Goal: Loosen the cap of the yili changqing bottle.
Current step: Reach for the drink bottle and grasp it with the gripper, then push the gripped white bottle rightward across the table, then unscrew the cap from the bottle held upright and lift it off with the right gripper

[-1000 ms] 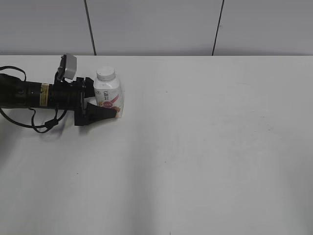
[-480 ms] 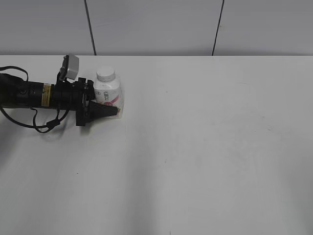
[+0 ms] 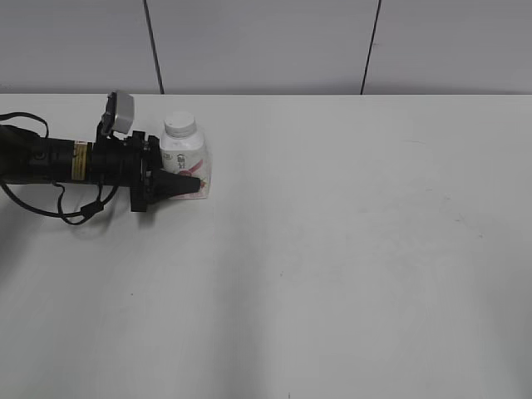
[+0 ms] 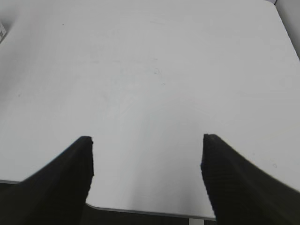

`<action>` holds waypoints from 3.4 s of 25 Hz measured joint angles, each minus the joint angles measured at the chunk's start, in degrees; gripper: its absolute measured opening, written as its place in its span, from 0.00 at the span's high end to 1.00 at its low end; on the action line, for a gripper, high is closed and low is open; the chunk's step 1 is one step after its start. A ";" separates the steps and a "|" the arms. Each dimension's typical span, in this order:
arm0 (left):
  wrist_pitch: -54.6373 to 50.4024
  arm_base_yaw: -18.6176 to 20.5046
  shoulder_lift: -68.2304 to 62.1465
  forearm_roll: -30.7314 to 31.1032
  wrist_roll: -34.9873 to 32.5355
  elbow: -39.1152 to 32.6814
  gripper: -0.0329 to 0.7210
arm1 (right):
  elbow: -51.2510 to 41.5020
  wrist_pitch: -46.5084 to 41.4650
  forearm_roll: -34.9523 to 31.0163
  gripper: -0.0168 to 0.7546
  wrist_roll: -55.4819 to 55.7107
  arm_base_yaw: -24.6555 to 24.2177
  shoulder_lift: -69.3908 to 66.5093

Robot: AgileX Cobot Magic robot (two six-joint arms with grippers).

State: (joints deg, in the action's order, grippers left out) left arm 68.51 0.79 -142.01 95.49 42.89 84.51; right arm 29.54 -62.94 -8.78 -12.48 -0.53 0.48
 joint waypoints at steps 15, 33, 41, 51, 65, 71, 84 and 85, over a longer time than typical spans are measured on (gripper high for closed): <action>-1.13 -8.34 7.75 -2.99 0.76 -5.80 0.41 | 0.00 0.00 0.00 0.24 0.00 0.00 0.00; -2.12 -20.44 8.69 -12.35 -8.97 -13.59 0.41 | 0.00 0.00 0.00 0.24 0.00 0.00 0.00; -4.75 -20.50 5.32 -13.33 -10.42 -13.79 0.41 | 0.00 0.00 0.00 0.24 0.00 0.00 0.00; -4.03 -20.50 4.01 -14.49 -10.53 -13.79 0.41 | 0.00 0.00 0.00 0.24 0.00 0.00 0.00; -3.98 -20.50 3.97 -14.48 -10.53 -13.79 0.41 | 0.00 0.00 0.00 0.24 0.00 0.00 0.00; -3.86 -20.50 3.97 -14.42 -10.53 -13.79 0.41 | 0.00 0.00 0.00 0.24 0.00 0.00 0.00; -3.70 -20.50 3.97 -13.87 -10.59 -13.79 0.41 | 0.95 1.21 -2.48 0.31 8.61 0.00 -4.04; -3.65 -20.50 3.97 -13.82 -10.59 -13.79 0.41 | 1.34 1.21 -3.51 0.33 8.94 0.00 -5.85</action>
State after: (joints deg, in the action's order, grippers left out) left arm 64.86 -19.71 -138.03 81.67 32.30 70.73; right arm 30.88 -61.73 -12.29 -3.54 -0.53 -5.37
